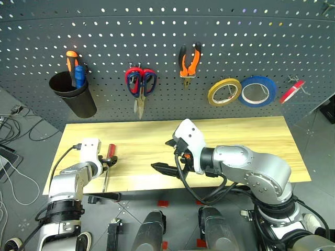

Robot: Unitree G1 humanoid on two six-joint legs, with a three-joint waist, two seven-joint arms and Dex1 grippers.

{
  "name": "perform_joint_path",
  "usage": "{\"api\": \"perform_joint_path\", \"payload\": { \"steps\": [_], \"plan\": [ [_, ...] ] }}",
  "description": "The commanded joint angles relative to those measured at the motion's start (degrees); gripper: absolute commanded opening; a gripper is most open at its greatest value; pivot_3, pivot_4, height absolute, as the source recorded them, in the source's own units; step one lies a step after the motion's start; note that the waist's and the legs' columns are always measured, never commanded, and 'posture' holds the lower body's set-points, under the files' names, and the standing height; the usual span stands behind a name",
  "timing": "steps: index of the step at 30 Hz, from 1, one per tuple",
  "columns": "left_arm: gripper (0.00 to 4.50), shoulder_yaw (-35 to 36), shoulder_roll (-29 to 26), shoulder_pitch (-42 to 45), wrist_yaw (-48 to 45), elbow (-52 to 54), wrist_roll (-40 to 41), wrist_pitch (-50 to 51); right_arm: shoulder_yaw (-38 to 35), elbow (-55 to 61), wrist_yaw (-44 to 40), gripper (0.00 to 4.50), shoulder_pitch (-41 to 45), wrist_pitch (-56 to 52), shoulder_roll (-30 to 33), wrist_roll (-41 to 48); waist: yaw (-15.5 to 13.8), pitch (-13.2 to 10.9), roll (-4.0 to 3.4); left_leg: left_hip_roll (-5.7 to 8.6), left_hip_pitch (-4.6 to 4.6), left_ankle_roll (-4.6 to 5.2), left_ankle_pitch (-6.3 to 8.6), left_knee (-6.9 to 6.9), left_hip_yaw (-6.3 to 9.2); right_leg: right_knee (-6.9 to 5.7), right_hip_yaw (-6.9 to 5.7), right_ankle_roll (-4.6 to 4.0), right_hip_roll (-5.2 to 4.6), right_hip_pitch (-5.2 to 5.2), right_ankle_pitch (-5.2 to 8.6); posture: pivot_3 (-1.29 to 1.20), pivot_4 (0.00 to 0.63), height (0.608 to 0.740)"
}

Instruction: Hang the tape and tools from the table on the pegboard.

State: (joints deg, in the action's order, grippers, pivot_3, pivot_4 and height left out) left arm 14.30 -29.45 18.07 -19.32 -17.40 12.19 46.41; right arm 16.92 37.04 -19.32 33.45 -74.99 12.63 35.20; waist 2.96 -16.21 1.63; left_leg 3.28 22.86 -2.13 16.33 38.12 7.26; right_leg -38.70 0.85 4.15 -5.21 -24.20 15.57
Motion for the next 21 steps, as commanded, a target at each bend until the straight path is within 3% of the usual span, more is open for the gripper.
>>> {"api": "perform_joint_path", "payload": {
  "steps": [1,2,5,13,21],
  "plan": [
    [3.88,-0.4,-0.99,1.22,0.26,-3.04,-0.87,0.32,-1.03,2.56,0.39,4.5,1.27,-1.25,-0.78,1.42,0.28,-0.25,0.0,0.0,0.01,0.0,0.0,0.0,0.0,0.0,0.0,0.0,0.0,-0.02,0.0,-0.08,0.357,0.74],
    [3.88,-0.45,-0.94,1.75,0.54,-4.08,-1.02,0.23,-1.07,2.63,0.41,4.5,1.36,-1.47,-0.86,1.46,0.28,-0.31,-0.02,0.0,0.02,0.0,0.0,-0.01,-0.01,0.01,0.01,0.0,0.0,-0.02,0.0,-0.08,0.357,0.74],
    [3.31,-1.26,-1.07,3.77,0.69,-8.1,-1.91,-0.1,-2.07,2.51,0.55,4.5,1.47,-2.54,-1.65,2.23,0.36,-0.31,-0.02,0.0,0.01,0.0,0.0,-0.02,-0.01,-0.02,0.0,0.0,-0.01,-0.04,0.0,-0.09,0.348,0.74],
    [0.9,-1.95,-1.54,5.24,-0.26,-12.79,-3.2,-4.31,-2.56,1.46,-0.41,4.5,2.27,-0.97,0.23,1.83,0.46,-0.24,-0.04,0.02,-0.02,-0.02,-0.01,-0.03,-0.03,-0.03,0.02,0.0,-0.04,-0.04,0.0,-0.11,0.303,0.74],
    [0.9,-2.39,-3.53,-4.71,-3.12,12.14,-2.38,-6.16,-4.08,2.89,-6.08,4.5,1.51,14.96,5.96,-1.24,0.5,0.18,0.29,0.0,0.12,-0.32,-0.18,-0.08,-0.04,0.09,0.03,0.01,-0.05,-0.17,0.0,-0.09,0.194,0.74]
  ]
}}
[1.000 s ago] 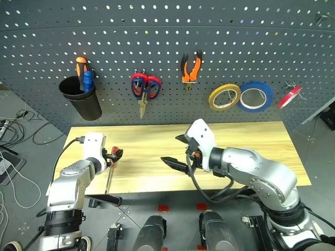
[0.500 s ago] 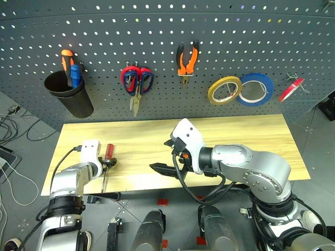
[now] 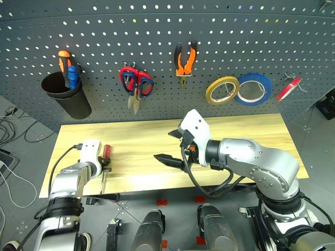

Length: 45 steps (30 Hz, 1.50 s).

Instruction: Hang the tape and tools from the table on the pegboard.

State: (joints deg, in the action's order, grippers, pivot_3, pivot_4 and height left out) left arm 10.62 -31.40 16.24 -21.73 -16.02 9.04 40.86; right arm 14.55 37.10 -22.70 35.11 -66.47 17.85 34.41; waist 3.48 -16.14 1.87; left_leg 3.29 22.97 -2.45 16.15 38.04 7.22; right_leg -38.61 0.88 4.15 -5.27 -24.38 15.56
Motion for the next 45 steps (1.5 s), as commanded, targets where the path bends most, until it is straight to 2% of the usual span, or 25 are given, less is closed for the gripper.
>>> {"api": "perform_joint_path", "payload": {
  "steps": [1,5,8,11,16,19,24,31,38,45],
  "plan": [
    [0.9,2.31,-1.43,-4.65,-1.01,14.78,1.44,-1.3,-2.56,3.26,-3.38,4.5,-0.31,7.62,1.24,-0.03,-0.04,0.21,0.12,-0.02,0.01,-0.02,-0.01,-0.02,0.0,0.01,-0.01,0.0,0.0,-0.01,0.0,-0.09,0.184,0.74],
    [0.9,5.83,-1.69,-11.95,-7.46,31.89,7.77,-5.38,-4.55,4.11,-5.51,4.5,-0.14,12.74,3.14,0.04,-0.18,1.06,0.2,-0.01,0.04,-0.05,-0.03,-0.03,-0.04,0.05,0.02,-0.01,-0.02,-0.02,-0.01,-0.07,0.139,0.74],
    [0.9,9.95,-2.21,-13.7,-6.98,38.41,10.02,-5.07,-6.43,4.32,-7.28,4.5,0.7,15.41,4.17,1.26,-0.4,2.53,0.15,-0.01,0.04,-0.06,-0.03,-0.09,-0.07,0.12,0.02,-0.02,-0.01,-0.01,-0.01,-0.05,0.107,0.74],
    [0.9,12.77,-2.79,-12.58,-5.6,42.27,10.73,-5.27,-7.4,3.29,-9.12,4.5,1.63,17.68,5.41,1.4,-0.54,4.41,0.12,-0.01,-0.02,-0.05,-0.03,-0.09,-0.09,0.13,0.01,-0.01,0.03,0.06,-0.01,-0.03,0.083,0.74],
    [0.9,16.08,-6.02,-6.03,-5.19,48.34,13.73,-4.38,-8.62,1.26,-11.2,4.5,3.48,20.46,7.51,0.6,-1.45,5.94,0.28,0.04,-0.08,-0.04,-0.02,-0.05,-0.1,0.21,0.02,-0.01,0.04,0.22,-0.01,-0.01,0.068,0.74],
    [0.9,18.27,-9.09,1.49,-3.36,44.44,13.2,-5.83,-9.25,-0.21,-10.72,4.5,5.18,21.68,7.44,0.03,-1.87,6.5,0.42,0.04,-0.09,-0.05,-0.02,-0.02,-0.07,0.2,-0.01,-0.02,0.05,0.23,-0.02,-0.01,0.066,0.74],
    [0.9,18.12,-11.96,11.86,-1.37,33.0,9.62,-14.26,-8.85,-1.26,-9.46,4.5,6.39,22.1,6.04,0.18,-1.67,7.48,0.35,0.11,-0.13,-0.05,-0.02,-0.05,-0.12,0.23,0.02,-0.02,0.1,0.23,-0.02,-0.01,0.064,0.74],
    [0.9,12.07,-9.88,21.96,-0.28,10.77,2.74,-31.6,-4.94,-3.23,-9.75,4.5,7.93,24.81,3.99,-2.78,-1.56,8.2,0.38,0.16,-0.14,-0.06,-0.03,-0.02,-0.11,0.22,0.02,-0.03,0.13,0.23,-0.02,-0.03,0.06,0.74],
    [0.9,9.59,-6.63,24.87,1.33,-0.38,0.72,-40.89,-4.0,-4.31,-10.44,4.5,8.51,26.21,3.22,-3.8,-0.68,8.36,0.53,0.14,-0.12,-0.06,-0.03,0.06,-0.01,0.04,-0.01,-0.03,0.04,0.19,-0.03,-0.05,0.063,0.74],
    [0.9,9.57,-5.39,22.83,3.99,-2.51,-0.21,-45.29,-3.4,-3.67,-10.73,4.5,7.89,25.88,3.13,-3.97,1.04,8.64,0.6,0.13,-0.12,-0.06,-0.03,0.05,0.03,-0.01,-0.01,-0.03,0.0,0.16,-0.03,-0.06,0.063,0.74]
  ]
}}
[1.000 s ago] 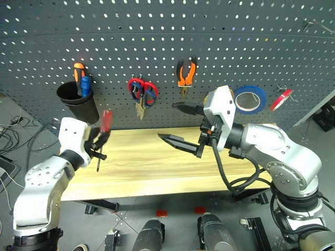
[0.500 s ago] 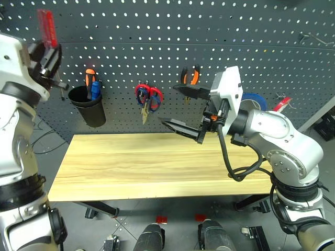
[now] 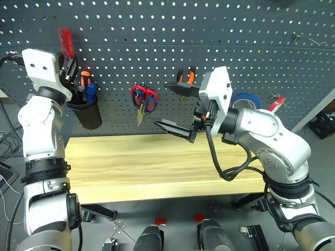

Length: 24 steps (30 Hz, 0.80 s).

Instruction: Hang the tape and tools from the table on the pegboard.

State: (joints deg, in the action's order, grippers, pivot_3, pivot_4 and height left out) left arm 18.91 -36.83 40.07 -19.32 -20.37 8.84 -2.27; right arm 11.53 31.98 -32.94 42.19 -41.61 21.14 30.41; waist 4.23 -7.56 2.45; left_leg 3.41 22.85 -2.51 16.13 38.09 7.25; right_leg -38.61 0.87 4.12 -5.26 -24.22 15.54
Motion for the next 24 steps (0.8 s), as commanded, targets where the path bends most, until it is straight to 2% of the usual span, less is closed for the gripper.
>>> {"api": "perform_joint_path", "payload": {
  "steps": [1,5,8,14,19,24],
  "plan": [
    [0.9,1.92,0.34,-2.34,2.03,3.13,0.48,-1.91,-0.37,1.45,-0.54,4.5,0.75,1.02,-0.08,0.01,0.62,0.2,-0.02,0.0,0.0,0.0,0.0,0.0,0.01,0.0,0.0,0.0,0.0,0.0,0.0,-0.06,0.063,0.74],
    [0.9,4.3,1.26,-7.46,4.56,8.96,1.67,-0.52,-0.5,1.7,-0.84,4.5,0.38,0.87,0.42,-0.03,1.43,0.59,-0.03,0.0,-0.01,0.01,0.01,-0.02,0.0,0.0,0.02,0.0,-0.02,-0.01,0.0,-0.06,0.064,0.74],
    [1.94,5.28,2.41,-11.52,6.51,14.18,1.82,1.19,-0.33,1.43,-1.27,4.5,0.03,1.1,0.75,-0.27,1.89,0.68,-0.04,-0.01,0.0,0.01,0.01,-0.02,0.02,-0.01,0.04,0.0,-0.02,-0.02,0.0,-0.05,0.064,0.74],
    [3.74,4.94,3.25,-12.56,9.32,20.02,1.56,4.75,-0.08,1.03,-1.55,4.5,-0.34,1.64,0.75,-0.61,1.34,1.41,0.01,0.07,-0.01,0.01,0.01,0.02,0.09,-0.01,0.04,0.0,-0.05,0.05,0.0,-0.04,0.06,0.74],
    [3.74,4.99,3.6,-13.52,11.61,24.68,1.28,8.76,-1.24,0.93,-0.01,4.5,-1.29,1.7,0.46,-0.92,1.28,2.03,-0.01,0.06,-0.03,0.02,0.01,0.01,0.08,-0.01,0.05,0.0,-0.04,0.06,0.0,-0.04,0.056,0.74],
    [3.74,-4.35,7.0,-21.15,6.38,36.38,4.94,20.25,-1.94,-0.8,4.09,4.5,-6.75,6.47,0.51,-6.67,0.73,3.13,-0.1,0.14,-0.06,0.08,0.05,0.01,0.09,0.0,0.09,0.0,-0.08,0.13,0.0,-0.03,0.051,0.74]
  ]
}}
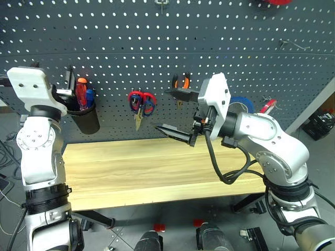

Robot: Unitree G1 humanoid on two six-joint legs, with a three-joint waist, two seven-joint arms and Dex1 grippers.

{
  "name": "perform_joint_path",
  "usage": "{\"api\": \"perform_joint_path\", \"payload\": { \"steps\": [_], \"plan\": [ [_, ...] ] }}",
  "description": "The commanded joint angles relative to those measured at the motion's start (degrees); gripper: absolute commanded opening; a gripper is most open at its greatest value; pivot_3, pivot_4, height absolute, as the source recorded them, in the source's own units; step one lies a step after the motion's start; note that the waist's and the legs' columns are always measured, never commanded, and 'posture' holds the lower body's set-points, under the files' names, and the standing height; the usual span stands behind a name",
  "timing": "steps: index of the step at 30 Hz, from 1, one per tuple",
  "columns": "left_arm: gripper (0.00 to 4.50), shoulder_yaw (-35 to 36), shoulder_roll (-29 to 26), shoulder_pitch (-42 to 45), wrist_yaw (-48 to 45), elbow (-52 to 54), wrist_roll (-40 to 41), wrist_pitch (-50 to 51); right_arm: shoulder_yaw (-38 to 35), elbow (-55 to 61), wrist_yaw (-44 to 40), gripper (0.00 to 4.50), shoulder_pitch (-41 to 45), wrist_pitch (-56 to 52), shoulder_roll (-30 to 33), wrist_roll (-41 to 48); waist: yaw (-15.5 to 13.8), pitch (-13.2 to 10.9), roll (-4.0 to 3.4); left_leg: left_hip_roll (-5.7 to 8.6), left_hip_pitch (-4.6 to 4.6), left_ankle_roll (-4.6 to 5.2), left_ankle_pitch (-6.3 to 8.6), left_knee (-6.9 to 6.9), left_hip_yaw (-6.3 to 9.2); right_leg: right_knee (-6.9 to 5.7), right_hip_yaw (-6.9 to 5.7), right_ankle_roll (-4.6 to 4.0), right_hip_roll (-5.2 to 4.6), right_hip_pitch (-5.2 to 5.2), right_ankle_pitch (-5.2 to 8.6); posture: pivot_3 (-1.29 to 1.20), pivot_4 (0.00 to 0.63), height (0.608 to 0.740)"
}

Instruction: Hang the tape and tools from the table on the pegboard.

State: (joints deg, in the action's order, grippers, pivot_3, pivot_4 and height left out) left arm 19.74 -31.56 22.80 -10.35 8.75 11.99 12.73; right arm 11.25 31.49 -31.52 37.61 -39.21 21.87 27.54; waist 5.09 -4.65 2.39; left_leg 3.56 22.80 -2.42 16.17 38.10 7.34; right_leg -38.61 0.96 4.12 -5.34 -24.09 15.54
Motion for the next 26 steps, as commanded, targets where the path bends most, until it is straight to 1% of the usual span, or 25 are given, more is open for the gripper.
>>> {"api": "perform_joint_path", "payload": {
  "steps": [1,3,6,10,11,13,14,16,19,20,23,26],
  "plan": [
    [3.74,-6.46,2.56,-5.95,-2.43,9.09,1.48,6.58,-1.21,-0.85,3.61,4.5,-3.54,5.69,-0.51,-5.51,-0.17,0.39,-0.12,0.03,-0.02,0.01,0.0,0.01,-0.03,0.0,0.03,0.0,-0.03,0.03,0.0,-0.03,0.045,0.74],
    [3.74,-7.76,4.53,-9.36,-0.65,11.44,0.27,8.58,-0.5,-1.55,5.22,4.5,-6.77,8.87,-1.4,-8.25,-0.19,0.89,-0.2,0.02,-0.08,0.02,0.01,-0.02,-0.12,0.03,0.12,0.0,-0.02,0.04,0.0,-0.02,0.041,0.74],
    [3.74,-8.8,6.42,-13.3,1.75,12.91,-2.97,8.18,-1.06,-3.23,7.5,4.5,-12.72,14.93,-3.83,-11.07,-0.32,1.21,-0.21,-0.09,-0.19,0.02,0.01,-0.05,-0.19,-0.01,0.16,0.0,0.11,0.05,0.01,-0.01,0.032,0.74],
    [3.74,-6.66,8.93,-18.97,2.27,12.5,-2.09,8.09,-2.73,-9.55,8.25,4.5,-23.36,26.47,-3.77,-16.26,-0.77,2.16,-0.38,-0.06,-0.36,0.03,0.02,-0.13,-0.26,0.01,0.28,-0.01,0.1,0.16,0.01,0.02,0.012,0.74],
    [3.74,-6.29,9.17,-20.18,2.32,11.98,-2.25,7.86,-3.31,-11.47,8.75,4.5,-25.27,29.02,-3.82,-17.38,-1.11,2.23,-0.42,-0.04,-0.48,0.09,0.06,-0.13,-0.27,0.08,0.3,-0.01,0.09,0.32,0.01,0.03,0.009,0.74],
    [3.74,-5.15,10.04,-22.2,2.91,10.69,-2.38,7.22,-4.11,-15.33,9.31,4.5,-28.51,32.9,-3.89,-19.0,-2.02,2.39,-0.6,-0.01,-1.07,0.22,0.17,-0.18,-0.41,0.41,0.35,-0.01,0.14,0.92,0.02,0.04,0.006,0.74],
    [3.74,-4.79,10.33,-23.17,3.26,9.95,-2.82,6.24,-4.55,-17.31,9.33,4.5,-30.02,34.17,-4.04,-19.27,-2.45,2.61,-0.67,0.05,-1.1,0.24,0.19,-0.21,-0.49,0.63,0.38,0.01,0.25,1.01,0.01,0.05,0.001,0.74],
    [3.74,-3.8,11.29,-25.11,3.95,8.96,-3.46,3.8,-5.92,-21.58,9.75,4.5,-32.9,35.58,-4.56,-19.13,-3.29,2.81,-0.69,0.06,-1.26,0.25,0.21,-0.19,-0.57,0.6,0.43,0.01,0.25,1.11,0.01,0.05,0.0,0.74],
    [3.74,-3.28,12.25,-28.13,5.58,7.18,-6.04,-0.34,-9.61,-29.07,13.08,4.5,-35.76,37.93,-4.92,-20.6,-4.73,2.89,-0.75,-0.02,-2.14,0.41,0.5,-0.3,-0.87,0.85,0.63,0.01,0.41,2.0,0.03,0.07,0.0,0.74],
    [3.74,-2.99,12.89,-29.05,6.2,6.5,-6.36,-1.1,-11.02,-31.36,14.52,4.5,-36.23,38.76,-5.0,-20.99,-5.16,2.9,-0.75,-0.02,-2.3,0.67,0.69,-0.3,-1.02,0.88,0.8,0.02,0.44,2.1,0.04,0.08,0.0,0.74],
    [3.74,-2.48,13.96,-31.35,7.11,5.05,-7.44,-3.46,-14.36,-36.89,17.85,4.5,-36.51,40.9,-4.84,-21.91,-6.34,2.91,-0.78,0.01,-2.56,0.74,0.73,-0.24,-1.3,0.88,1.11,0.04,0.45,2.28,0.03,0.09,0.0,0.74],
    [3.74,-1.51,14.4,-32.67,6.81,3.94,-6.89,-5.39,-17.25,-41.4,19.56,4.5,-35.55,42.02,-4.84,-21.6,-6.76,2.91,-0.78,-0.04,-2.95,0.83,0.81,-0.27,-1.37,0.96,1.17,0.06,0.49,2.67,0.05,0.1,0.0,0.74]
  ]
}}
